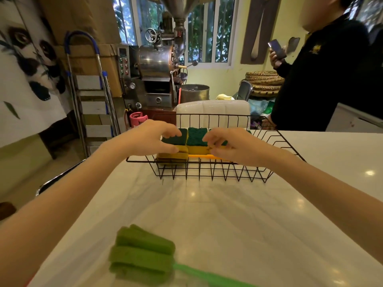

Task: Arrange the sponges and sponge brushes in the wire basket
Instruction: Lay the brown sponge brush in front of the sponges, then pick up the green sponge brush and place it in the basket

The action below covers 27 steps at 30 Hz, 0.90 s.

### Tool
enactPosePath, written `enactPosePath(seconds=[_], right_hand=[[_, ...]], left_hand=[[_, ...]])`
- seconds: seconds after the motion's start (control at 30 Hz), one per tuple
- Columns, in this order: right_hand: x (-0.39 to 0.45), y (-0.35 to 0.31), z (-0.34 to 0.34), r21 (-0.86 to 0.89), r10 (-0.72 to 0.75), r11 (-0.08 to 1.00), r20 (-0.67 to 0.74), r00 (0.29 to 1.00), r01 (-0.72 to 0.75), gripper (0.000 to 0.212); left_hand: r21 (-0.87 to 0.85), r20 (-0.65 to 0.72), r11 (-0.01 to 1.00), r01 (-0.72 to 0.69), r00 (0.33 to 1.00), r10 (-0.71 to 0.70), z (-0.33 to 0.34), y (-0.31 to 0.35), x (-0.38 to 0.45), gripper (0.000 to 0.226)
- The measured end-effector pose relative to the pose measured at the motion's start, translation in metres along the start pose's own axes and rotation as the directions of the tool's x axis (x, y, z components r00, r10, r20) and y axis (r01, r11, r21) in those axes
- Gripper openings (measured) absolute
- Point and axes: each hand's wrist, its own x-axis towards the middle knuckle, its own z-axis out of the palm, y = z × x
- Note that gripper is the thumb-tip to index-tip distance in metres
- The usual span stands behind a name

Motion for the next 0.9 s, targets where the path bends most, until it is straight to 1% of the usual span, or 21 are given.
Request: enactPosePath(seconds=[0.1,0.2,0.27,0.37,0.43,0.5,0.57,0.63,0.7,0.8,0.9], right_hand=[[-0.024,-0.019,0.010,0.028,-0.032,0.999,-0.061,0.998,0.034,0.047],[-0.049,-0.036,0.026,0.070,-0.082,0.994,-0.005,0.997,0.082,0.059],[-0.065,-0.045,0.037,0.096,-0.097,0.991,0.063,0.993,0.091,0.064],[-0.085,-0.053,0.052,0.143,-0.082,0.988,0.174,0.981,0.057,0.071],[-0.096,-0.056,0.058,0.145,-0.063,0.989,0.243,0.968,0.028,0.075],[-0.104,-0.058,0.062,0.106,-0.040,0.994,0.300,0.953,0.008,0.076],[-0.110,-0.061,0.065,0.068,-0.022,0.998,0.346,0.938,-0.002,0.072],[-0.115,-0.063,0.067,0.040,-0.018,0.999,0.376,0.926,0.003,0.066],[-0.118,-0.065,0.067,0.010,-0.030,1.000,0.392,0.920,0.028,0.059],[-0.119,-0.067,0.067,-0.017,-0.079,0.996,0.392,0.916,0.093,0.038],[-0.120,-0.066,0.067,-0.003,-0.092,0.995,0.390,0.916,0.102,0.025]], left_hand=[[-0.064,-0.077,0.997,-0.051,0.996,0.046,-0.007,0.012,-0.029,0.055],[-0.107,-0.089,0.991,-0.074,0.994,0.065,-0.004,0.023,-0.061,0.062],[-0.130,-0.029,0.988,-0.079,0.997,0.076,0.004,0.031,-0.081,0.063],[-0.146,0.099,0.988,-0.056,0.993,0.071,0.018,0.037,-0.105,0.067],[-0.174,0.209,0.985,-0.006,0.977,0.043,0.027,0.037,-0.116,0.071],[-0.184,0.325,0.982,0.035,0.945,0.027,0.034,0.037,-0.125,0.075],[-0.172,0.405,0.984,0.046,0.914,0.028,0.039,0.037,-0.133,0.076],[-0.158,0.439,0.986,0.054,0.898,0.021,0.043,0.037,-0.137,0.076],[-0.133,0.451,0.989,0.058,0.893,0.008,0.046,0.036,-0.139,0.073],[-0.088,0.446,0.995,0.056,0.895,-0.011,0.049,0.037,-0.137,0.063],[-0.069,0.447,0.996,0.048,0.895,-0.012,0.051,0.037,-0.131,0.054]])
